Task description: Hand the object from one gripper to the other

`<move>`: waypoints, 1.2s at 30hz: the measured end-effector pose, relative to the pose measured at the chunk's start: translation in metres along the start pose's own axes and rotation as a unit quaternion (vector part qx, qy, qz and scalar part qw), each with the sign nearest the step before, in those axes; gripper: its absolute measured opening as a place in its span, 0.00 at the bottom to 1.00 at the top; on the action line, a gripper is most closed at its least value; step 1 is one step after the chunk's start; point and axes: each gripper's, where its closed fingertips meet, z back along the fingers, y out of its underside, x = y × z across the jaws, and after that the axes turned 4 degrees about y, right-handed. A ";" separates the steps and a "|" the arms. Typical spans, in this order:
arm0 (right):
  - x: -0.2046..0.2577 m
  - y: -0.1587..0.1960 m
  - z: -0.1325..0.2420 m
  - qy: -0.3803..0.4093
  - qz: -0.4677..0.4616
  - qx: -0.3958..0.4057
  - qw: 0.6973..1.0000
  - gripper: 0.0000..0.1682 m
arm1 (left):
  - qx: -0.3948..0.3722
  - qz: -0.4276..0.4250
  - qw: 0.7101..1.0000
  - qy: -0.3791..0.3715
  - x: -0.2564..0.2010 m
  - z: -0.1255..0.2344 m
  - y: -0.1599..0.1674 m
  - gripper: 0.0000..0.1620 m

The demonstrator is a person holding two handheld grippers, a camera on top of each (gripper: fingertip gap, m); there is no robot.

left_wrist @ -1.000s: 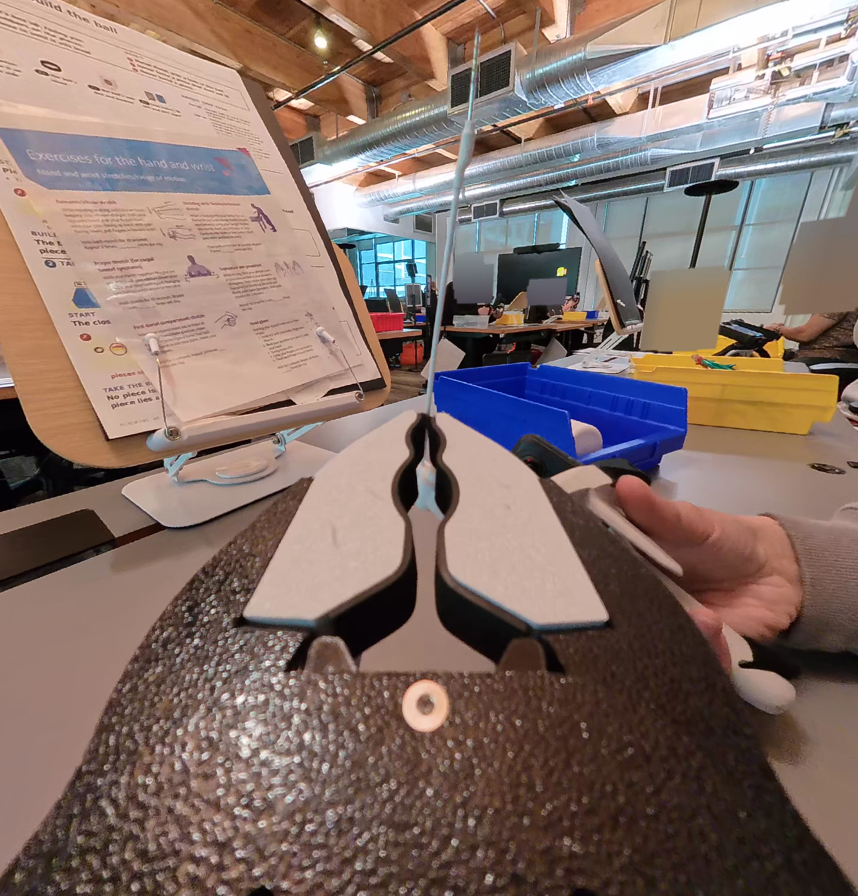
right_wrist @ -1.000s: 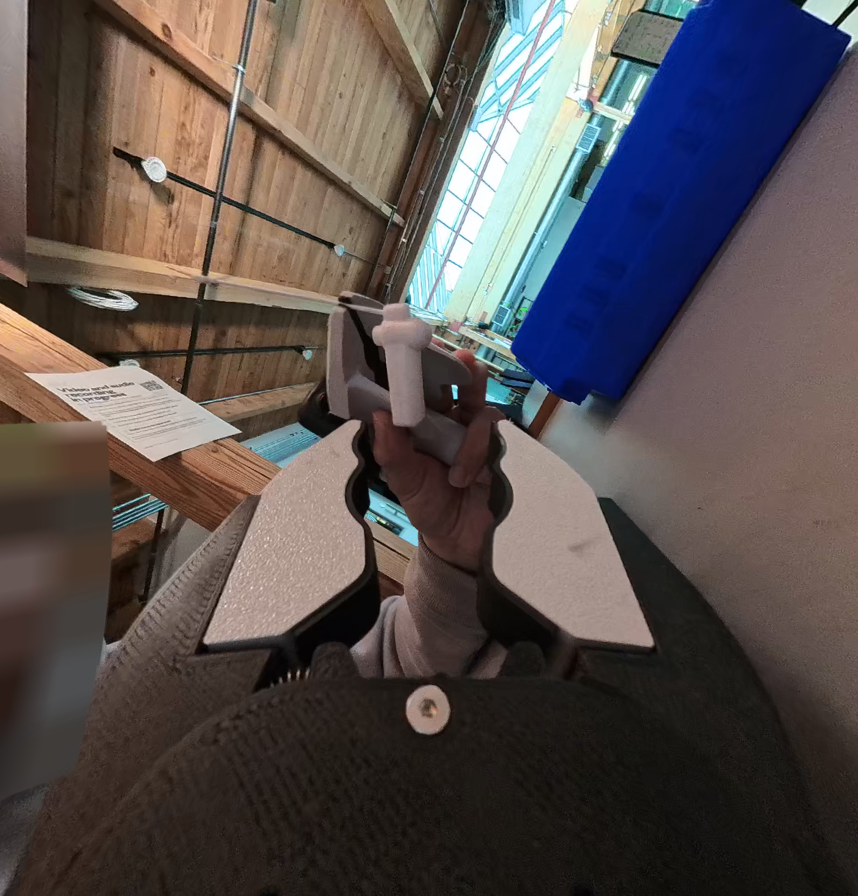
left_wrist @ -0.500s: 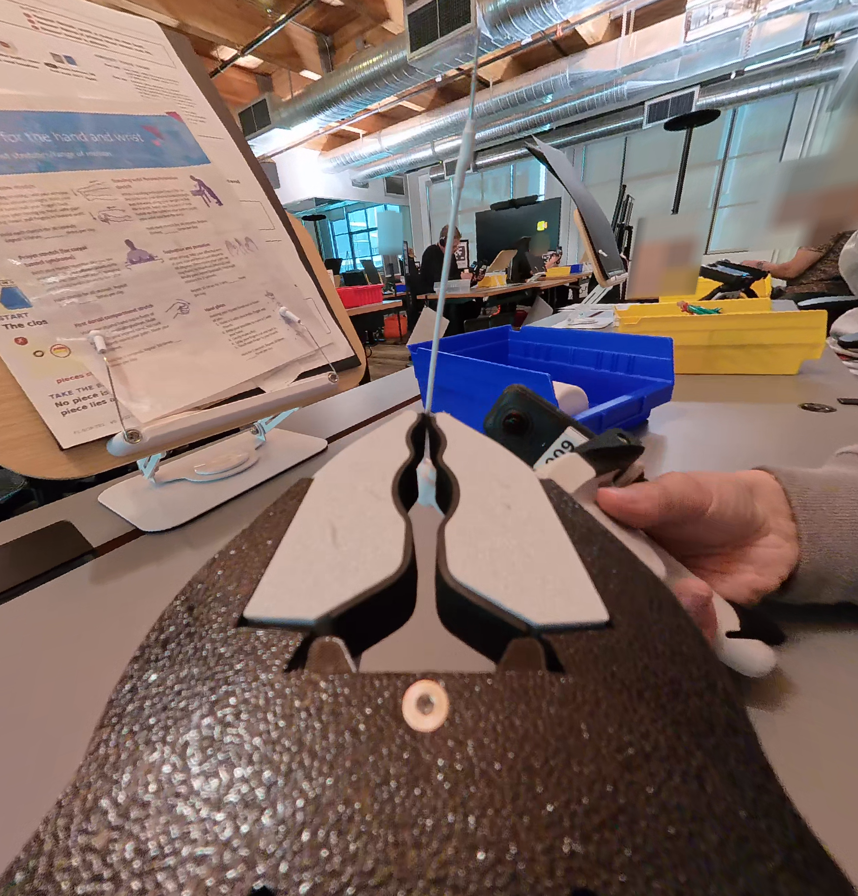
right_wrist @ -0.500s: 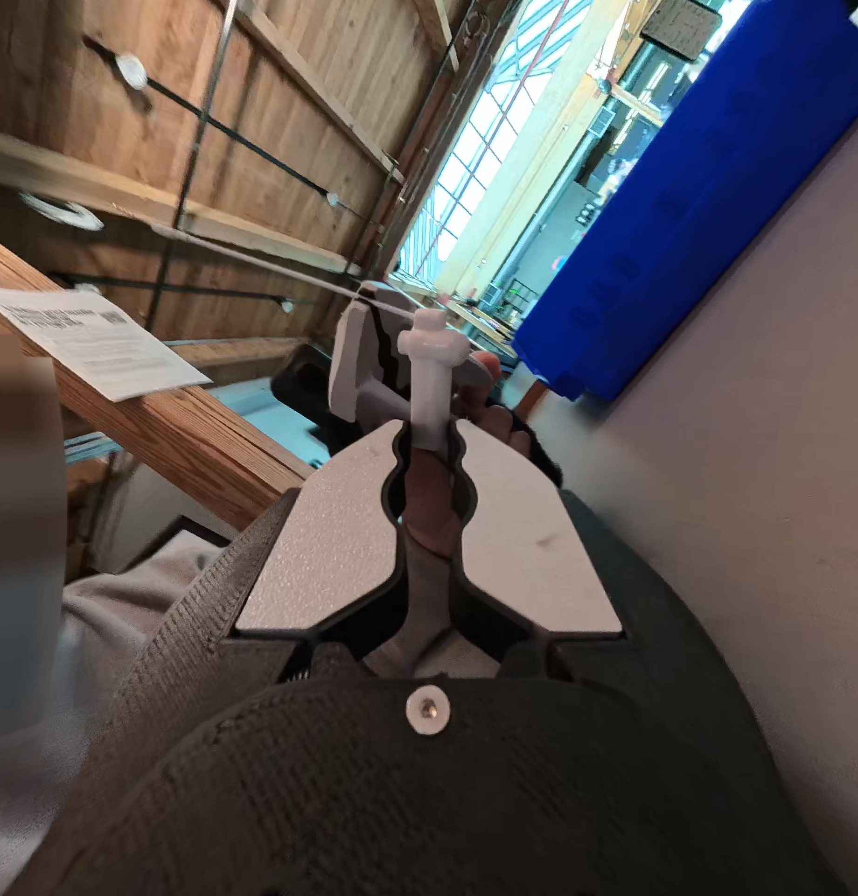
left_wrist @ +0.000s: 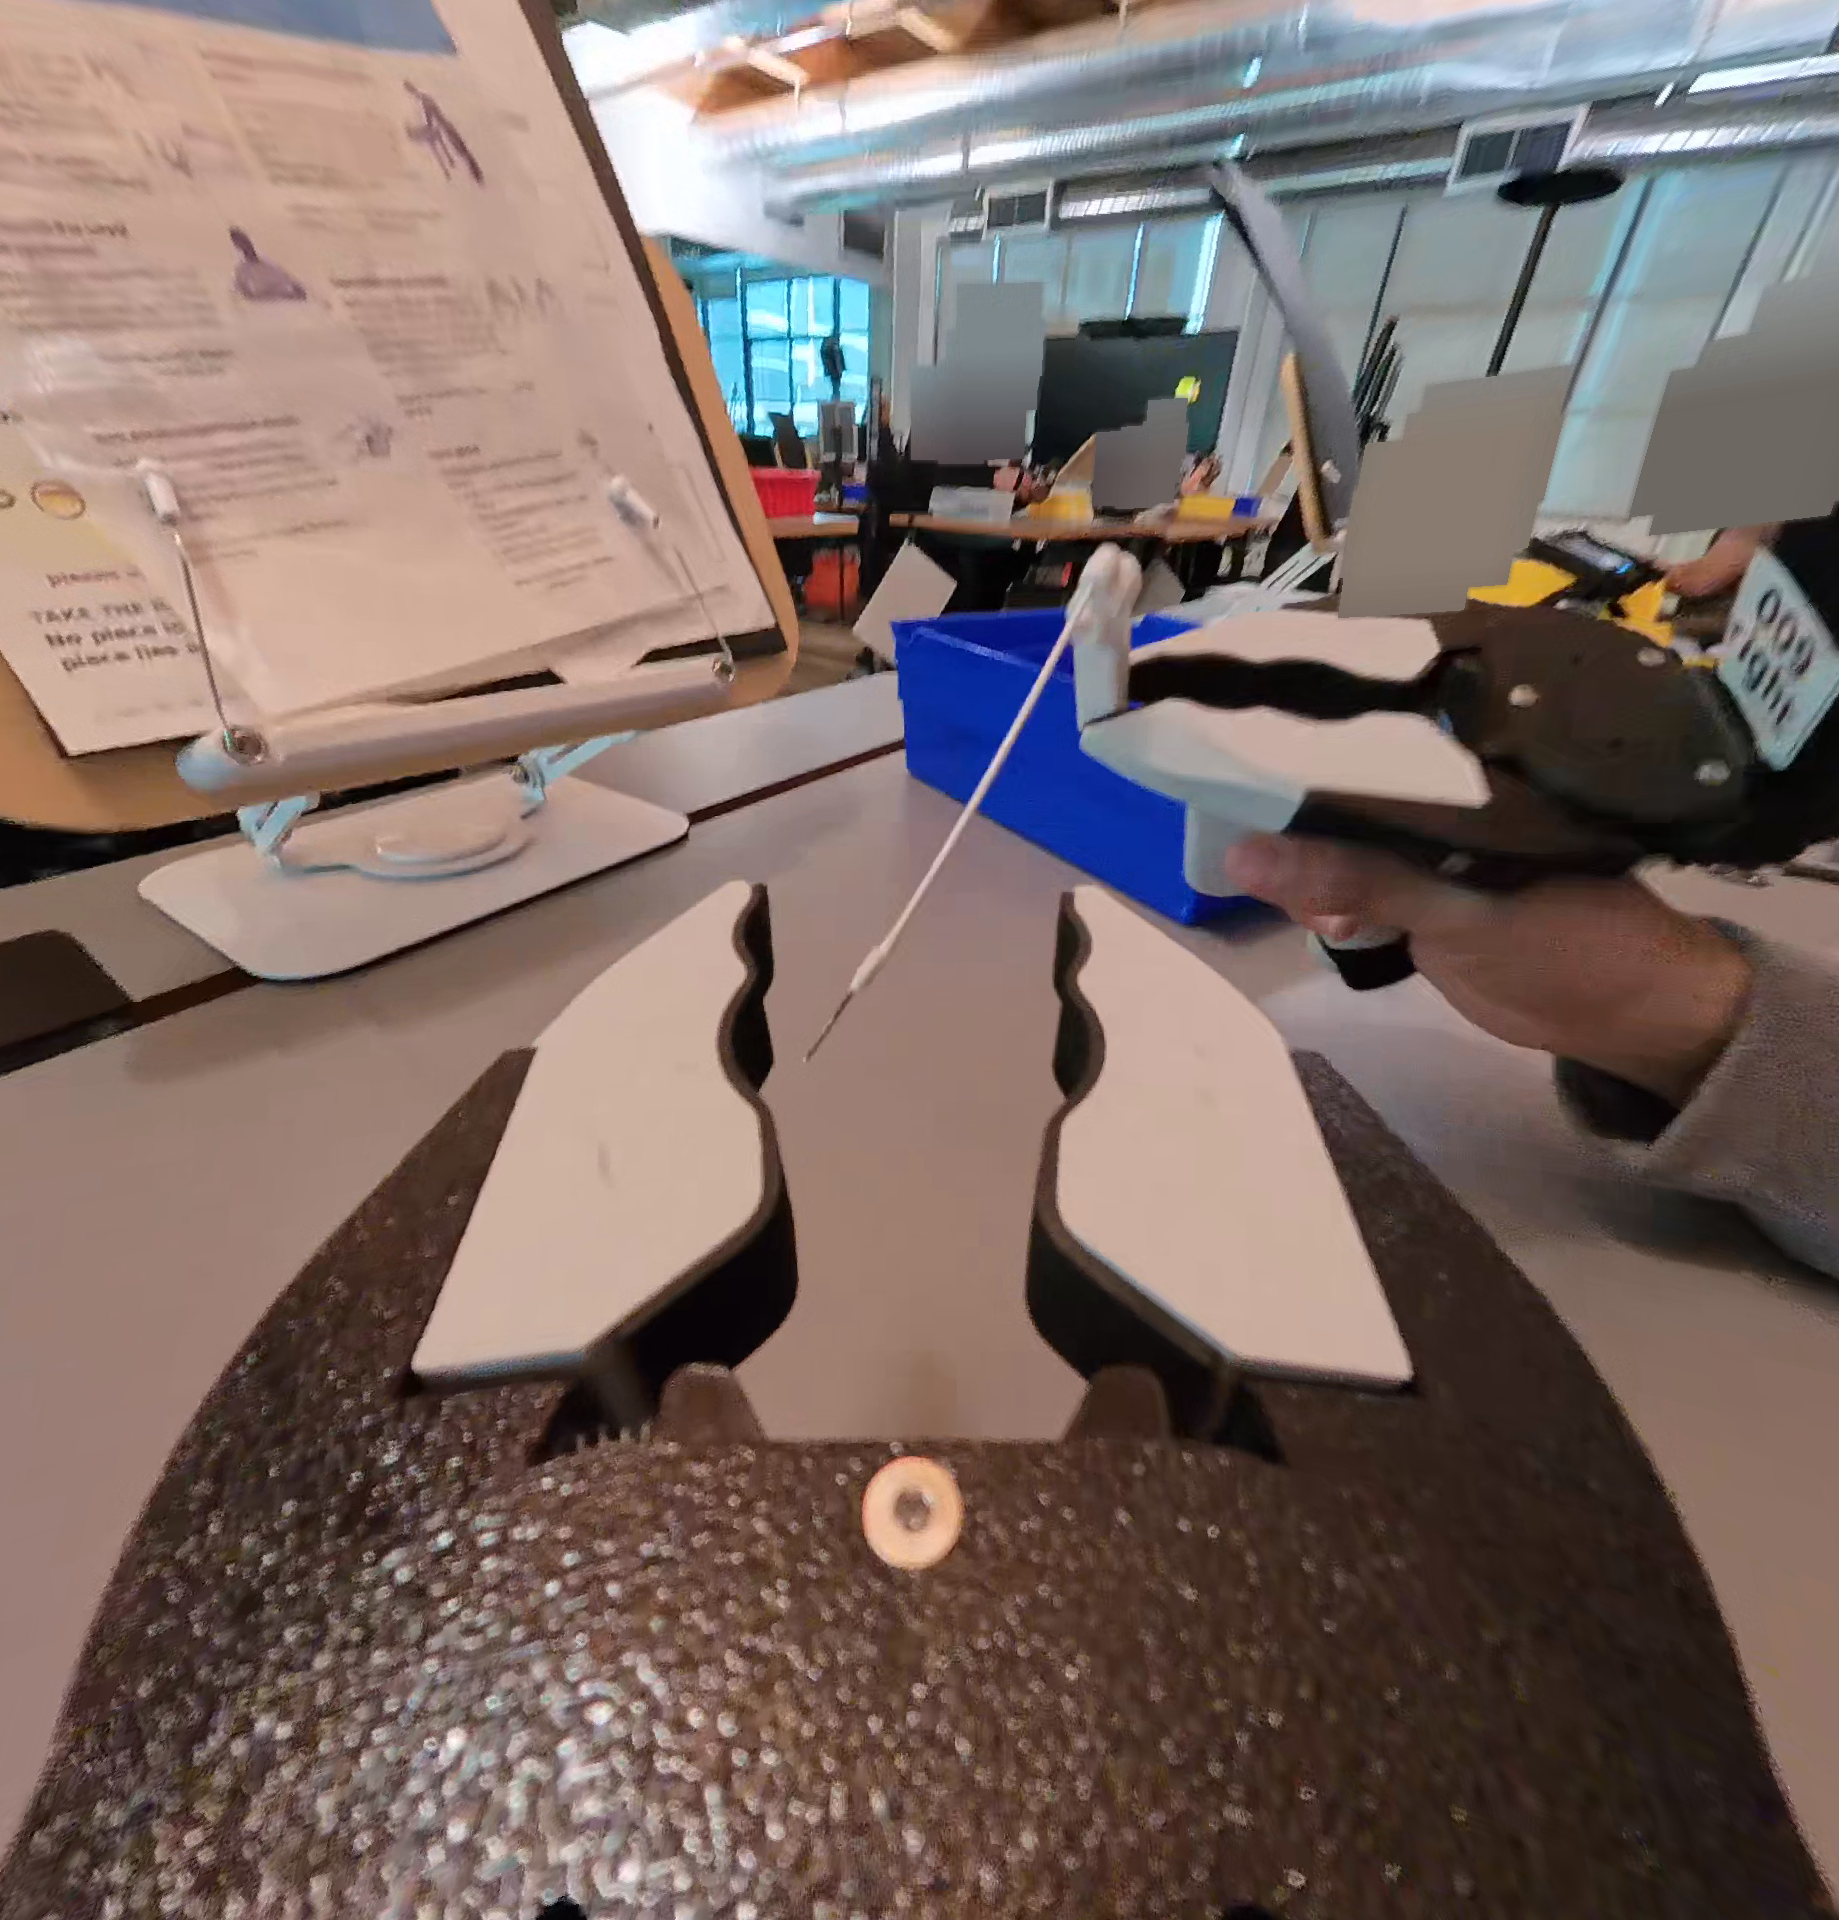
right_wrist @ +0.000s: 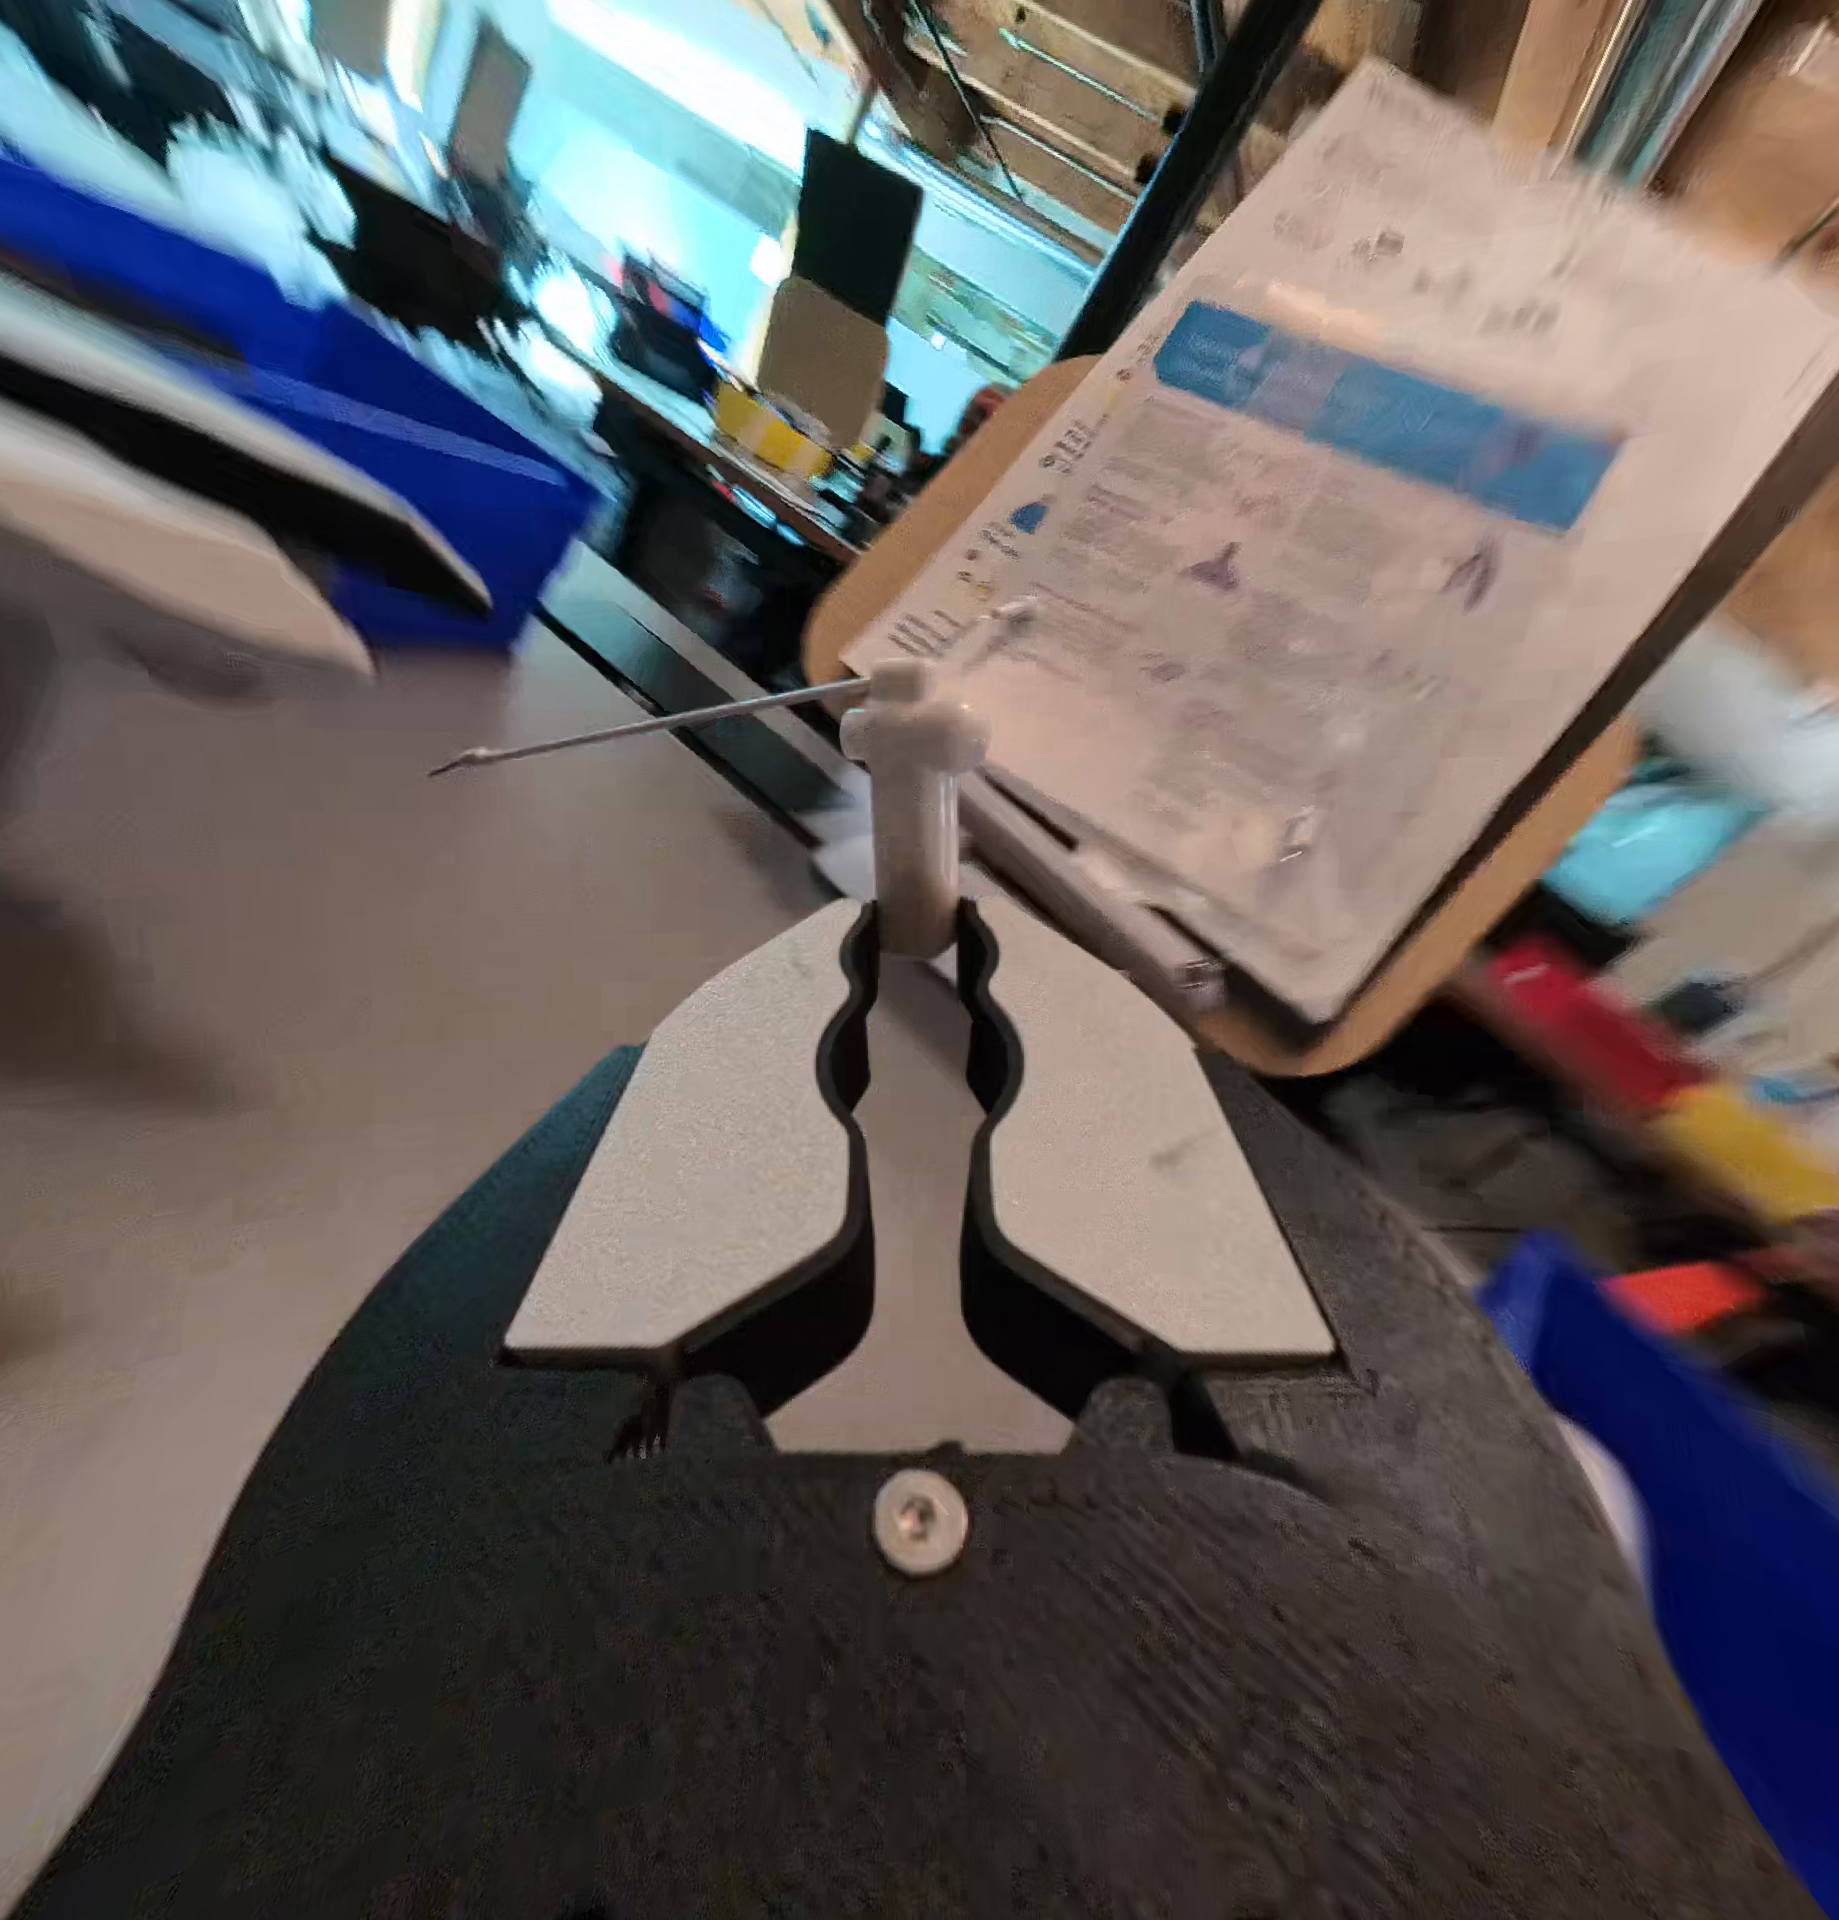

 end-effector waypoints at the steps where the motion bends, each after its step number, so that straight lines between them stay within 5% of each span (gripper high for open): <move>1: -0.001 0.000 0.001 0.017 0.069 0.001 0.997 0.09 | -0.011 -0.001 1.000 0.010 -0.004 0.001 -0.005 0.31; 7: 0.036 -0.019 0.002 0.028 0.346 -0.044 0.937 0.08 | -0.016 -0.061 0.998 0.023 -0.018 0.000 -0.011 0.28; 14: 0.064 -0.032 0.007 0.011 0.411 -0.094 0.907 0.08 | -0.001 -0.119 0.992 0.045 -0.034 -0.002 -0.010 0.17; 19: 0.067 -0.032 0.008 -0.031 0.299 -0.101 0.948 0.08 | 0.012 -0.110 0.992 0.057 -0.037 -0.002 -0.009 0.09; 23: 0.069 -0.043 0.016 -0.174 -0.031 -0.128 0.976 0.18 | -0.015 -0.114 0.992 0.058 -0.033 0.003 -0.017 0.08; 25: 0.069 -0.051 0.024 -0.284 -0.231 -0.127 0.922 0.23 | -0.046 -0.130 0.988 0.076 -0.037 0.007 -0.024 0.08; 27: 0.070 -0.061 0.036 -0.402 -0.398 -0.114 0.817 0.24 | -0.076 -0.144 0.980 0.115 -0.046 0.012 -0.029 0.08; 30: 0.060 -0.067 0.040 -0.459 -0.546 -0.110 0.692 0.22 | -0.090 -0.165 0.970 0.152 -0.055 0.014 -0.029 0.08; 32: 0.059 -0.065 0.038 -0.467 -0.583 -0.102 0.657 0.19 | -0.095 -0.181 0.965 0.162 -0.060 0.015 -0.028 0.08; 36: 0.080 -0.057 0.041 -0.500 -0.572 -0.048 0.649 0.21 | -0.099 -0.201 0.960 0.166 -0.065 0.015 -0.029 0.08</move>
